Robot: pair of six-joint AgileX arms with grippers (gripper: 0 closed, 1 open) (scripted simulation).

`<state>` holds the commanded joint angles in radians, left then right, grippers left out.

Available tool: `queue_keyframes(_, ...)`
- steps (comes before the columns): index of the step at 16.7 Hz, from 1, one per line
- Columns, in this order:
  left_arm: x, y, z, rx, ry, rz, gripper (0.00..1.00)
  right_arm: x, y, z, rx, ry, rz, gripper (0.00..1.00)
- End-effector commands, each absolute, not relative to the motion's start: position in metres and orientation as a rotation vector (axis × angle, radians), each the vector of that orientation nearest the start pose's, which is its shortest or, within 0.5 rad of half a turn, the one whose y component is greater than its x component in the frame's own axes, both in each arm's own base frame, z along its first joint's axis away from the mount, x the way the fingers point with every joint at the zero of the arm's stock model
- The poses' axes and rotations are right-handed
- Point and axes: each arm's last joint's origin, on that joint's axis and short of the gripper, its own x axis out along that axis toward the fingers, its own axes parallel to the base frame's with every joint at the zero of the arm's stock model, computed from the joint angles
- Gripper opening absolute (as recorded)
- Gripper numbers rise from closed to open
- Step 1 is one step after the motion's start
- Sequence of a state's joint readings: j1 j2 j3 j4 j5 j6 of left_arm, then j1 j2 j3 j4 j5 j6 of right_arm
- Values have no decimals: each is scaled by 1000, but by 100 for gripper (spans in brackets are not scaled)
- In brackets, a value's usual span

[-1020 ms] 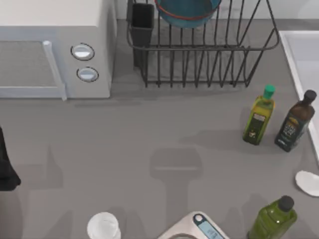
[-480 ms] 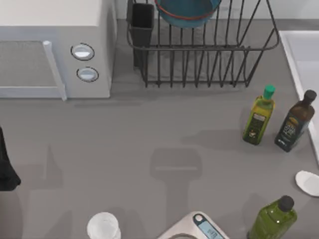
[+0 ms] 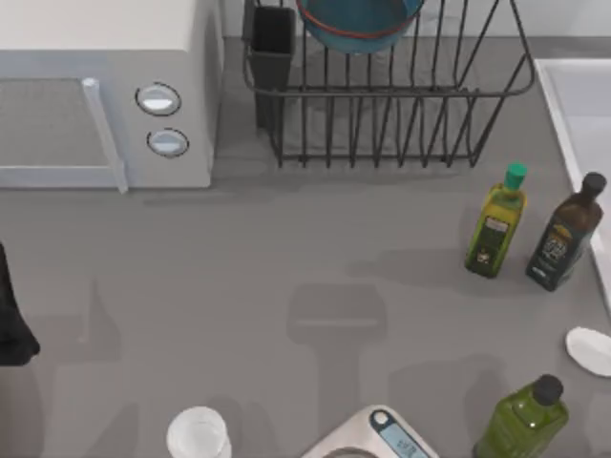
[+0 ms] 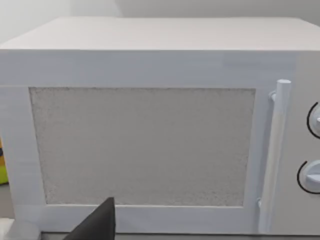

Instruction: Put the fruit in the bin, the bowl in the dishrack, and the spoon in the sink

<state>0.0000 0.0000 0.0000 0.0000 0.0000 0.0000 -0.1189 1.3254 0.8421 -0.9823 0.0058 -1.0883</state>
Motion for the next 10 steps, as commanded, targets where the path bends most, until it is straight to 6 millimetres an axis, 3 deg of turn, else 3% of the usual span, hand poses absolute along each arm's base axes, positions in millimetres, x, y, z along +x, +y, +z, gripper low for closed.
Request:
queue_keyframes(4,106,-1,160,0,0,0,100,227,-28,193,-814,1418,809,100)
queue_keyframes(10,106,-1,160,0,0,0,100,227,-27,189,-815,1418,811,100)
